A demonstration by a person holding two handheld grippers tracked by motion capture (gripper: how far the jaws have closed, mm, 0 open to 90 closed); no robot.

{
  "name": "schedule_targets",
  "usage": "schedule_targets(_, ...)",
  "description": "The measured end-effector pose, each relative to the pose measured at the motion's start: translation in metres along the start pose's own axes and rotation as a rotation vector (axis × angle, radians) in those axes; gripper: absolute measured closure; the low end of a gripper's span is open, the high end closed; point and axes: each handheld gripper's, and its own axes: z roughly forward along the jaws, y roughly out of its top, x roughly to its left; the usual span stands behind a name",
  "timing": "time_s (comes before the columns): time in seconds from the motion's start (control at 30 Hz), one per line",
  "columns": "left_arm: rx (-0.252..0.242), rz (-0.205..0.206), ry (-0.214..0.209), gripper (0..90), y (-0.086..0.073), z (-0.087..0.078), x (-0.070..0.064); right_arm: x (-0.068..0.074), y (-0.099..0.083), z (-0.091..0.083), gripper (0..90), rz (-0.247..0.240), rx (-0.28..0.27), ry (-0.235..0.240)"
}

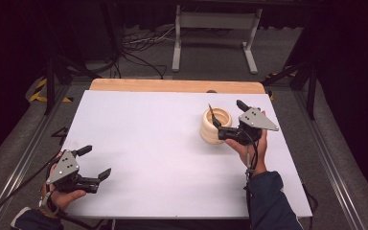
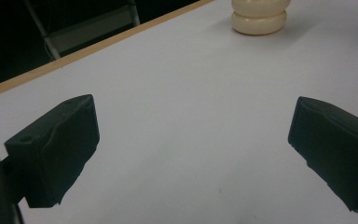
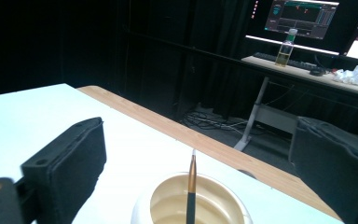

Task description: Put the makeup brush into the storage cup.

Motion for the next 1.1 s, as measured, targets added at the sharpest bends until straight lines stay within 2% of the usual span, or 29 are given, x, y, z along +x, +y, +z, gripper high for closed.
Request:
schedule_targets(0.17, -0.004, 0.002, 0.0, 2.8, 0.0, 0.0, 0.0, 0.001, 0.003, -0.003, 4.4, -0.001, -0.018, 0.005)
schedule_targets(0.27, -0.005, 0.001, 0.003, 2.8, 0.0, -0.001, 0.0, 0.003, 0.004, -0.005, 4.6, -0.01, -0.011, 0.012)
schedule_targets(0.83, -0.002, 0.008, 0.007, 2.8, 0.0, -0.001, 0.0, 0.0, 0.007, -0.025, 4.4, -0.024, -0.032, -0.003)
schedule_targets(1.1, -0.003, 0.011, 0.007, 2.8, 0.0, -0.002, -0.001, 0.002, 0.005, -0.03, 4.6, -0.059, -0.024, -0.009)
